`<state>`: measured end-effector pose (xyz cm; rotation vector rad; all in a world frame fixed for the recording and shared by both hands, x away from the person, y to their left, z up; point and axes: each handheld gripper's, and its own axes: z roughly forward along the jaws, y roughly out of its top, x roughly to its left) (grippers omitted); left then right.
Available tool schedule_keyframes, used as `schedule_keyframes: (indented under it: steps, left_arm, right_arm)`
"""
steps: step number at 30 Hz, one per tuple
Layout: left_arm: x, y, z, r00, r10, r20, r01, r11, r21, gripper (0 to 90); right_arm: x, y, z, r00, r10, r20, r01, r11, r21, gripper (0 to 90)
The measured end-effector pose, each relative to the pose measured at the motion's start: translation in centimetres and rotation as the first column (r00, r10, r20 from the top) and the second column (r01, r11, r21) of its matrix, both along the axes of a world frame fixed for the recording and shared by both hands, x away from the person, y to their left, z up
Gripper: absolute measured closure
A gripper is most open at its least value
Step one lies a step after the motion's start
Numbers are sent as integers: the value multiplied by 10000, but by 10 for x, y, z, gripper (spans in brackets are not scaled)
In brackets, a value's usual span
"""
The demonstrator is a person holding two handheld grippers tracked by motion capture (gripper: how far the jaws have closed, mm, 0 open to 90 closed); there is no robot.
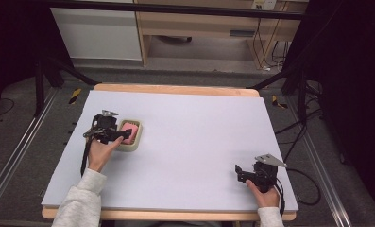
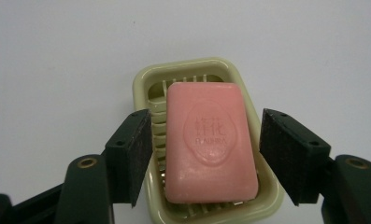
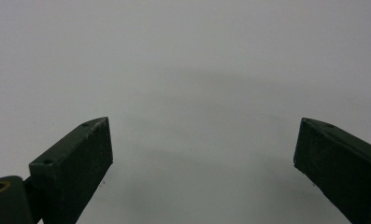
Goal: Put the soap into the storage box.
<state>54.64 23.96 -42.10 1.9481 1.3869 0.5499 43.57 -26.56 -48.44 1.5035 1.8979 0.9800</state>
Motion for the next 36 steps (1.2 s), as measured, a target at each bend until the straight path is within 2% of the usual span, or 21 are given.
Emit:
schedule_keyframes:
  steps: [4,8,11,15,20,27,31,36]
  left_arm:
    - [-8,4,2,9996,-200,182,204,9996,-173,321]
    - [-20,8,3,9979,-277,591,300,9988,-384,288]
    - [-27,13,3,9970,-254,734,302,9974,-651,273]
    - [-40,21,-5,9958,-303,863,351,9979,-551,257]
    - [-52,27,-10,9937,-223,1097,302,9970,-707,248]
    - [-68,35,-21,9920,-339,1215,418,9971,-629,229]
    - [-79,43,-35,9951,-299,947,346,9983,-478,220]
    - [-88,51,-43,9961,-116,878,149,9992,-374,219]
  right_arm:
    - [0,0,0,10000,-61,24,61,10000,55,49]
    - [-1,-2,1,9999,-110,95,110,9999,81,49]
    - [-1,-2,1,9999,-121,55,120,9999,113,49]
    - [-2,-3,2,9998,-160,66,159,9998,120,49]
    - [-3,-5,3,9995,-266,148,265,9996,81,49]
    - [-4,-6,4,9996,-259,105,259,9997,27,48]
    - [-5,-7,5,9995,-304,108,304,9995,-37,48]
    - [-5,-10,5,9991,-413,88,413,9991,-43,48]
